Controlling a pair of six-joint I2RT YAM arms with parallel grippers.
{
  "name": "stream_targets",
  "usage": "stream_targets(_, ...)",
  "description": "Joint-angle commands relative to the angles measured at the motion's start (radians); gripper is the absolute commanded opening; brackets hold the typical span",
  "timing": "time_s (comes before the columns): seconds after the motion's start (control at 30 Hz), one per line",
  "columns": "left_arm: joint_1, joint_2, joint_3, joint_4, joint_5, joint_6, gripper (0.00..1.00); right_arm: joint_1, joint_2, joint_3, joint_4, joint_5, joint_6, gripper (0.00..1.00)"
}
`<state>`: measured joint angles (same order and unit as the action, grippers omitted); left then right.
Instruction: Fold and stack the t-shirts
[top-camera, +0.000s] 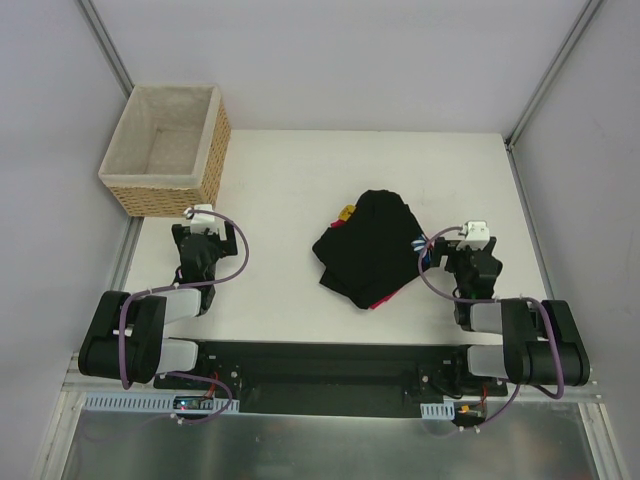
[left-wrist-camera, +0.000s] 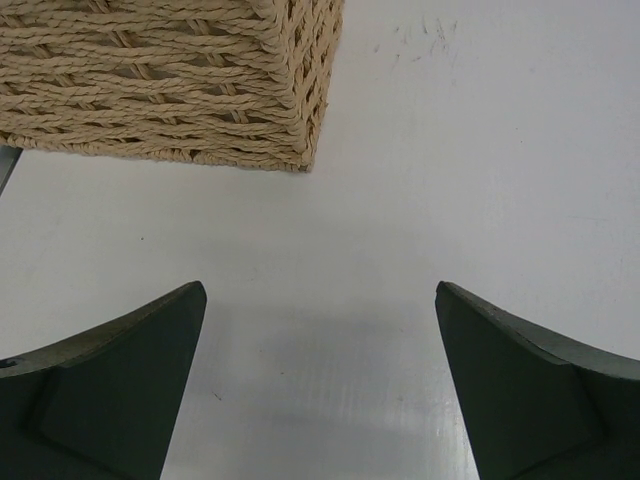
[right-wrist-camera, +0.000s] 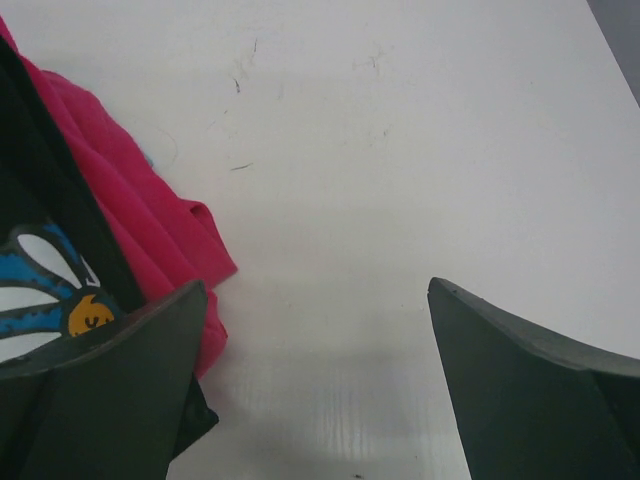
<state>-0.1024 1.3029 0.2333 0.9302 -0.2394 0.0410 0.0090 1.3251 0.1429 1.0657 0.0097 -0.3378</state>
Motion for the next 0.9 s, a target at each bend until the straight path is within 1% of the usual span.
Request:
stream_targets(0.0,0.013,-0.001,0.024,0.022,0.025,-0.012,0.99,0.005,-0.004,-0.049,0.181,-0.016,-0.001,0.96)
stream_targets(0.03,0.013,0.001,0.024,0.022,0.025,-0.012,0.99,0.005,0.003,-0.042,0.174,0.013,0.003,0.96)
stream_targets(0.13,0.013,-0.001,0.026,0.022,0.025,-0.012,0.99,0.006,-0.001,-0.037,0.162,-0.029,-0.009,0.96)
stream_targets(0.23,0.013,0.002,0.028,0.022,0.025,-0.012,0.99,0.005,0.003,-0.022,0.145,-0.033,-0.007,0.96)
stream_targets(0.27,0.013,0.002,0.026,0.022,0.025,-0.012,0.99,0.005,0.006,-0.003,0.055,-0.03,-0.003,0.96)
stream_targets(0.3,0.013,0.002,0.026,0.022,0.025,-0.01,0.99,0.002,0.005,0.088,-0.037,-0.027,-0.003,0.96)
stream_targets(0.33,0.013,0.002,0.027,0.022,0.025,-0.012,0.99,-0.001,0.002,0.122,-0.137,-0.057,-0.01,0.96)
stream_targets(0.37,0.013,0.002,0.028,0.022,0.025,-0.01,0.99,-0.007,0.003,0.109,-0.095,-0.077,0.002,0.96)
stream_targets(0.4,0.013,0.001,0.028,0.021,0.025,-0.012,0.99,-0.006,-0.001,0.081,-0.078,-0.086,-0.004,0.96)
stream_targets(0.47,0.013,0.002,0.027,0.021,0.025,-0.012,0.99,-0.006,0.0,0.076,-0.059,-0.112,-0.012,0.96)
stream_targets(0.6,0.015,0.006,0.038,0.004,0.028,-0.013,0.99,-0.007,0.009,0.116,-0.122,-0.094,0.0,0.96)
stream_targets(0.7,0.021,0.016,0.058,-0.025,0.035,-0.02,0.99,-0.006,0.01,0.115,-0.122,-0.093,0.0,0.96)
stream_targets(0.87,0.023,0.013,0.057,-0.025,0.037,-0.02,0.99,-0.006,0.006,0.112,-0.119,-0.093,0.0,0.96)
